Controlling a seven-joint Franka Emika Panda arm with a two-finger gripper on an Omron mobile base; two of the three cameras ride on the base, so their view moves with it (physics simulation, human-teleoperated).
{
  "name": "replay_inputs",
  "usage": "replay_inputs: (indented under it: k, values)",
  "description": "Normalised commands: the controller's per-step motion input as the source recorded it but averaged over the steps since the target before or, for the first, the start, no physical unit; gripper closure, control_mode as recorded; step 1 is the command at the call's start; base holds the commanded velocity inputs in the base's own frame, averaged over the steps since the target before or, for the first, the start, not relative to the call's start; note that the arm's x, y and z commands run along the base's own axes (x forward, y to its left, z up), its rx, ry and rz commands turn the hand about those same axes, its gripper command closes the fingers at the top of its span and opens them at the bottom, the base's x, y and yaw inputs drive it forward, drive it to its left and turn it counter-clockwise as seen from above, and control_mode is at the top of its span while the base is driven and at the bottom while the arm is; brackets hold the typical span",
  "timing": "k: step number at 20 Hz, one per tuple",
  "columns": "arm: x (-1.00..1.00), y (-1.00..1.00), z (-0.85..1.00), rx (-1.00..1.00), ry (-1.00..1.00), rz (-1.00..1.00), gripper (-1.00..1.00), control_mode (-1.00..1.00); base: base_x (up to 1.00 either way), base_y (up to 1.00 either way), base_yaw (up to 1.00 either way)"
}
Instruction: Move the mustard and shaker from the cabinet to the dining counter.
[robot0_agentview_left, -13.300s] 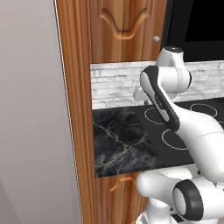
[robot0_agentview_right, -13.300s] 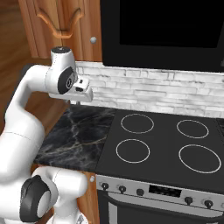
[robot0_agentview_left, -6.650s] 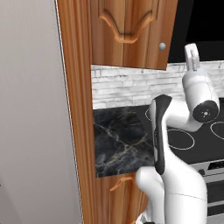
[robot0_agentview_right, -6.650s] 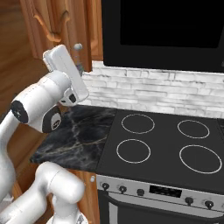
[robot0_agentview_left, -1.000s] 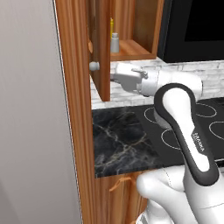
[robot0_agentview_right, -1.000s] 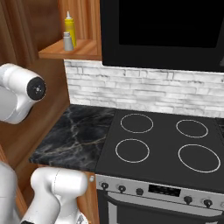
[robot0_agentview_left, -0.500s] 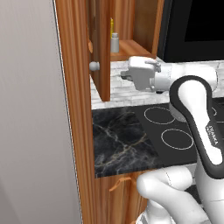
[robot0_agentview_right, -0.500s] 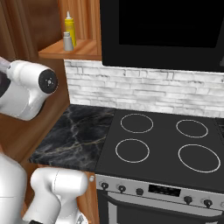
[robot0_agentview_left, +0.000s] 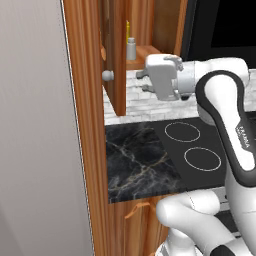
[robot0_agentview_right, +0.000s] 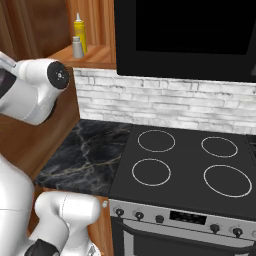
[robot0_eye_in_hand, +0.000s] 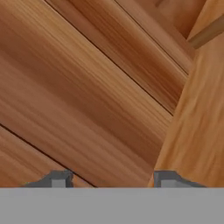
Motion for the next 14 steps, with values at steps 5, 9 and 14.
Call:
replay_inputs:
  k: [5,9,14]
  values:
    - [0.0,-0.59,-0.02,-0.17,0.0,0.0,-1.0,-1.0,0.0,0.0,0.0]
    - [0.02,-0.93,-0.03,-0.28,0.0,0.0,-1.0,-1.0,0.0,0.0,0.0]
    - [0.02,-0.75,0.0,-0.33,0.0,0.0,-1.0,-1.0,0.0,0.0,0.0]
